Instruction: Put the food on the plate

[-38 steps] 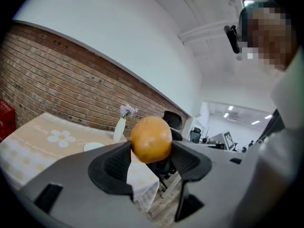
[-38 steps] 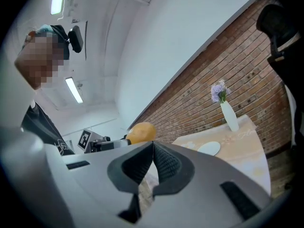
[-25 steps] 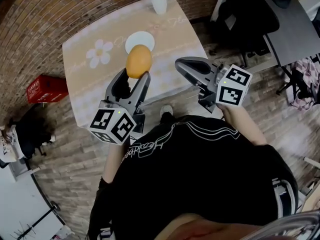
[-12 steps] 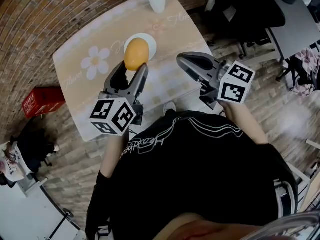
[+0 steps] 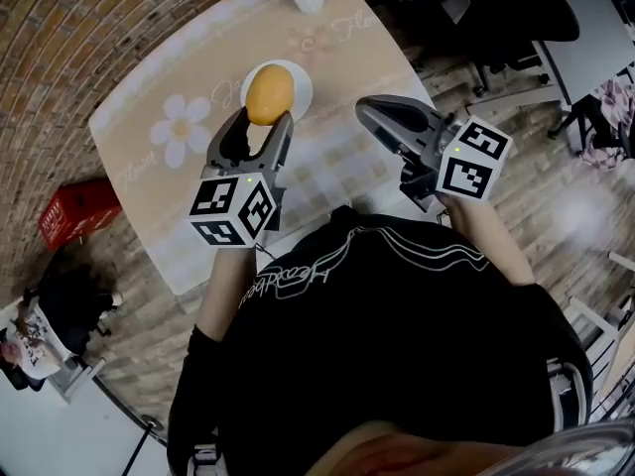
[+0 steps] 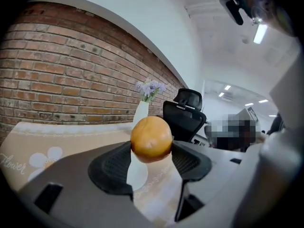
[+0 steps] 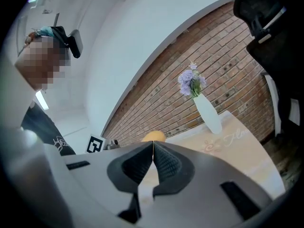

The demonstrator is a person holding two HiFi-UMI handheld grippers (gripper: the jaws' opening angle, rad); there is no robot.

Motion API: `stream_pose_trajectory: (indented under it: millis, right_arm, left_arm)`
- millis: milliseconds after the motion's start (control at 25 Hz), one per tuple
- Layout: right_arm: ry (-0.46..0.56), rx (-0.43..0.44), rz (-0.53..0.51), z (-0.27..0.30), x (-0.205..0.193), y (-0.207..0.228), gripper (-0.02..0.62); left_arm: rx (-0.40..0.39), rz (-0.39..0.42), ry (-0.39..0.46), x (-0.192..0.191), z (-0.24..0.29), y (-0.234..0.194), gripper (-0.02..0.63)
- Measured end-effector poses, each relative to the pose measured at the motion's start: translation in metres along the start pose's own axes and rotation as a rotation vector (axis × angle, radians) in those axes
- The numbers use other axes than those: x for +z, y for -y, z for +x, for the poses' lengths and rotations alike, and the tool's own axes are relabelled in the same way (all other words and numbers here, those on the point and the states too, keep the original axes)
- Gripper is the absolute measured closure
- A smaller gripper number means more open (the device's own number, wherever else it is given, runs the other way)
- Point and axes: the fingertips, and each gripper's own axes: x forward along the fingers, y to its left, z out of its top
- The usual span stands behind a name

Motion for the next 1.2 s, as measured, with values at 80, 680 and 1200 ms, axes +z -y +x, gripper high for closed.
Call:
stream_pose_trajectory:
  millis: [80, 680, 1200]
  right_arm:
    - [-0.002, -0.013, 0.008, 0.003, -0.003, 0.006, 0.598]
    - [0.004, -0.095, 0.063, 0.006, -0.013, 0.047, 0.598]
    - [-0.003, -0.122, 0.088, 0.005, -0.018, 0.065, 0.598]
  left_arm:
    - [0.004, 0.007, -0.013, -0.006, 0.009, -0.009, 0.344]
    - [0.038, 0.083, -0.186, -0.072, 0.075, -0.057, 0.344]
    - [0.042, 0.095, -0.240, -0.096, 0.094, -0.073, 0.344]
